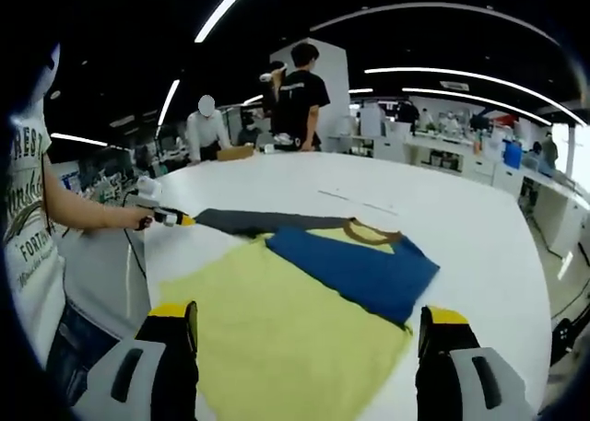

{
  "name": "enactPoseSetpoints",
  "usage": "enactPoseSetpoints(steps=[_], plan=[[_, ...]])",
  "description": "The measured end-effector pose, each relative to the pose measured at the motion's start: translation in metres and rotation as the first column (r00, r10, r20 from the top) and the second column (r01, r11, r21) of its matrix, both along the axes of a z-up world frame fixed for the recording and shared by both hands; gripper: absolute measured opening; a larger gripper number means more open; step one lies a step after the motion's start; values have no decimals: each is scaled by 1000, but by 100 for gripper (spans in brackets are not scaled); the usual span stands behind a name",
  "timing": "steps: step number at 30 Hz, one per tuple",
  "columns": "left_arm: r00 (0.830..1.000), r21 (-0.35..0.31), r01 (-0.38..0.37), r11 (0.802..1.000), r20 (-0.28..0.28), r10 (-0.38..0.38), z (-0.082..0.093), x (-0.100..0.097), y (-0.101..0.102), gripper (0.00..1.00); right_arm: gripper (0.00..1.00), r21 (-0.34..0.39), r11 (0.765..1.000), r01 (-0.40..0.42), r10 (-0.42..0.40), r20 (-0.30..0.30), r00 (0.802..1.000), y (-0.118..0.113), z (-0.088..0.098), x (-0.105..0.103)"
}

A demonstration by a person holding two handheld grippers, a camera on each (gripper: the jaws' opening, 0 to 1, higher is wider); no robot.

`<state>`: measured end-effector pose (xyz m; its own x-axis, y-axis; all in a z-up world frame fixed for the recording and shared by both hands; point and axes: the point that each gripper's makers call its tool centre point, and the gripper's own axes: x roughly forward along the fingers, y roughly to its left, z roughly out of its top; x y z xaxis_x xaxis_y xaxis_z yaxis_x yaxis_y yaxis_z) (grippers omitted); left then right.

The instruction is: Fold the garment on the visible template until the final outline fits inside the template.

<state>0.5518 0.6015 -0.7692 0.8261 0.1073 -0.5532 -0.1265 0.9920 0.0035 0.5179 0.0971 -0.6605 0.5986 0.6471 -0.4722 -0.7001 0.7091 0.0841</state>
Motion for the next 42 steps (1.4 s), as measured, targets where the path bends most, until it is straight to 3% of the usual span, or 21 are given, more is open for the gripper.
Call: enactPoseSetpoints(steps=[7, 19, 23, 26, 31, 42], plan=[[998, -1, -52, 999, -21, 52, -10, 3, 8, 26, 99, -19, 1000, -5, 5, -3, 1000, 2, -3, -4], [991, -36, -132, 991, 10, 132, -7, 4, 11, 22, 98, -45, 999, 1, -2, -13, 1000, -12, -18, 1], [988, -94, -153, 984, 18, 156, -8, 7, 10, 22, 98, -61, 998, 0, -1, -20, 1000, -15, -24, 0], [987, -88, -158, 984, 25, 160, -7, 10, 10, 21, 97, -67, 998, -2, 1, -24, 1000, -16, -27, 0], [987, -7, -162, 987, 9, 162, -8, 13, 11, 16, 97, -74, 997, -2, 0, -22, 1000, -17, -29, 0], [955, -46, -297, 954, -4, 297, -9, 13, 16, 8, 97, -74, 997, 5, -7, -22, 1000, -14, -33, -4]])
